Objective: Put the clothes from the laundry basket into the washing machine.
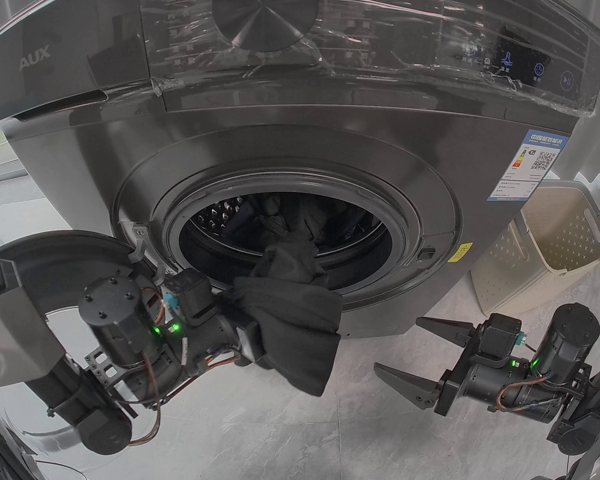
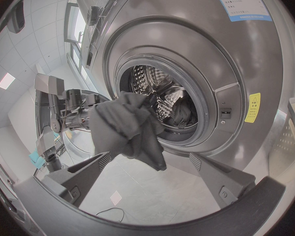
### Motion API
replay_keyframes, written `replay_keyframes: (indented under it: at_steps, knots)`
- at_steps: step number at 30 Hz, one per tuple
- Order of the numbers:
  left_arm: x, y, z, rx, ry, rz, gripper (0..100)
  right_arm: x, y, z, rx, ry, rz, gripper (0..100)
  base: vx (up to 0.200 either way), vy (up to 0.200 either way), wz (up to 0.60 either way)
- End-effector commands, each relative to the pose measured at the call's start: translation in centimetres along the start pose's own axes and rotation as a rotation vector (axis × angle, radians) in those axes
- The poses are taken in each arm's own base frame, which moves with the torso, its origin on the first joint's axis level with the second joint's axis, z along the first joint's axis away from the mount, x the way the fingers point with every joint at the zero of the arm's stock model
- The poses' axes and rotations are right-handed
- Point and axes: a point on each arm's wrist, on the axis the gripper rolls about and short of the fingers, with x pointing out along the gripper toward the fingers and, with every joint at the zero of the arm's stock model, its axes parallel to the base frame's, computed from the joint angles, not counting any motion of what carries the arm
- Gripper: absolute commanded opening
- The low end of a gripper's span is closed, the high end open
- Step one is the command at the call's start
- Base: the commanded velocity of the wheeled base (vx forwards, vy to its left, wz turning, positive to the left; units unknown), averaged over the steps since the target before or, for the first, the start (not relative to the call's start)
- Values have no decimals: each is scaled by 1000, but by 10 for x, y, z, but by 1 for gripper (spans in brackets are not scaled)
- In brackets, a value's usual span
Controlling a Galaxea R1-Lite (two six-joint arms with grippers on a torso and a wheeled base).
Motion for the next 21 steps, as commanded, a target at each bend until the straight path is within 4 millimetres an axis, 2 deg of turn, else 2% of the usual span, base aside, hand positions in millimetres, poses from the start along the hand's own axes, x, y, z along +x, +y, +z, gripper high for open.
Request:
replay_keyframes:
  at_steps: [1, 8, 13, 15, 21]
  knots:
    - [53, 12, -21, -5, -22, 26, 0, -1, 4, -1, 1, 8, 14, 100, 0, 0, 0]
    - [109, 27, -33, 6, -120, 52, 0, -2, 5, -1, 0, 6, 19, 100, 0, 0, 0]
    - [131, 42, -46, 18, -134, 85, 0, -1, 5, -1, 0, 7, 20, 100, 0, 0, 0]
    - [141, 54, -52, 19, -111, 109, 0, -1, 5, -2, 1, 9, 20, 100, 0, 0, 0]
    - [166, 77, -38, 25, -145, 165, 0, -1, 4, -2, 1, 12, 20, 100, 0, 0, 0]
